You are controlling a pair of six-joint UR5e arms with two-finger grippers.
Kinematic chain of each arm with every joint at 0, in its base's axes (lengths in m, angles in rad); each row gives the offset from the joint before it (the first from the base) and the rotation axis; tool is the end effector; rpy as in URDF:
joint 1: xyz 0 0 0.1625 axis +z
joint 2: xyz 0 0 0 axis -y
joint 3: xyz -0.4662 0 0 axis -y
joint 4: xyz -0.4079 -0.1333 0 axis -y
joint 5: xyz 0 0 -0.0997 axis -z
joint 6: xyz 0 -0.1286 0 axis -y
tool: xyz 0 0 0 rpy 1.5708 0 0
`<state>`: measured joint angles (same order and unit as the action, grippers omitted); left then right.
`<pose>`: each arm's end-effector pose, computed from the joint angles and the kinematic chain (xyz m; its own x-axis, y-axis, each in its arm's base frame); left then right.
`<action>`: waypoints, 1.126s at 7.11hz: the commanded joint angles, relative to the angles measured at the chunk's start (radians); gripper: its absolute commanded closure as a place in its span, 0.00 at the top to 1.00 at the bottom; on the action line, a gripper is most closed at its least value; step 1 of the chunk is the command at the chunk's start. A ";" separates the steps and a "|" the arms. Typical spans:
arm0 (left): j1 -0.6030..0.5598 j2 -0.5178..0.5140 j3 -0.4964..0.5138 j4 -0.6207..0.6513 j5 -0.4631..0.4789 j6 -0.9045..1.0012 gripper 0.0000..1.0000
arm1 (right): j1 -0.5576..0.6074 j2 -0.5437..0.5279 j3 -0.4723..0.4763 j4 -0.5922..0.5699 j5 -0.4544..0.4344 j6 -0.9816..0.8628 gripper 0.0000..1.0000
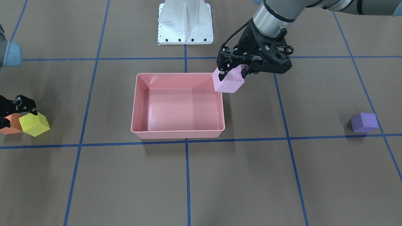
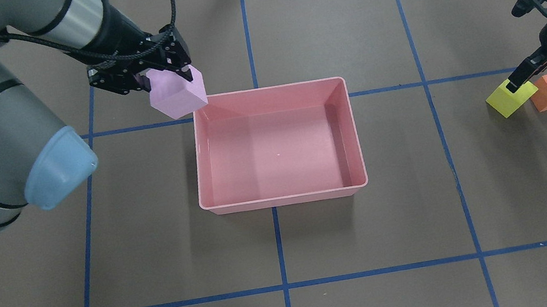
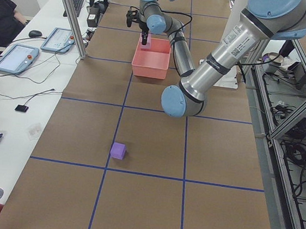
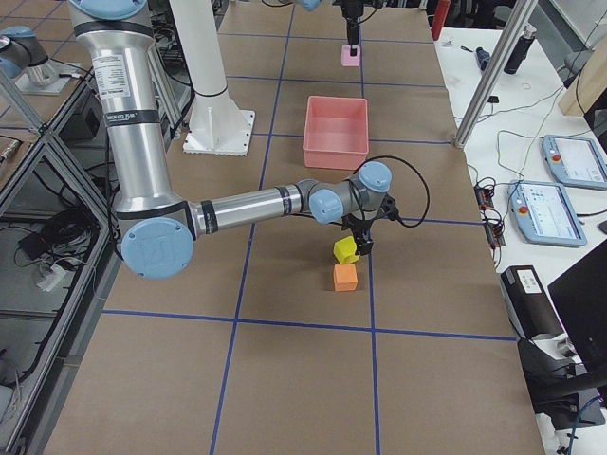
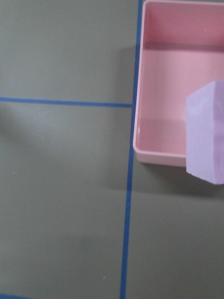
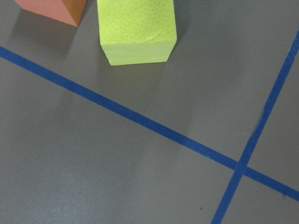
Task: Place blocks into pink bin with both arms
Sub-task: 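Drop the lavender cube into the bin while the right gripper grasps the yellow cube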
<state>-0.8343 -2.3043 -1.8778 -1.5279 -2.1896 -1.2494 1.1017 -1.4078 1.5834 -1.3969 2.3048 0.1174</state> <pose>0.4002 -0.5287 0.1300 0.4328 -0.0943 -0.8965 0.1469 0.9886 -0.0331 -0.2308 -0.5598 0.6068 0.6045 -0.4384 0.6651 0.3564 0.8956 0.2664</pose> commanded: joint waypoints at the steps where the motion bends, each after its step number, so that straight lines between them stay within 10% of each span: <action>1: 0.061 -0.021 0.019 -0.008 0.047 -0.035 0.00 | -0.026 0.033 -0.046 0.001 -0.025 -0.004 1.00; 8: 0.214 -0.129 0.166 -0.066 0.210 -0.088 0.00 | -0.060 0.032 -0.072 -0.001 -0.030 0.002 1.00</action>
<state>-0.6665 -2.4252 -1.7430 -1.5591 -2.0288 -1.3293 1.0478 -1.3760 1.5109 -1.3975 2.2753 0.1194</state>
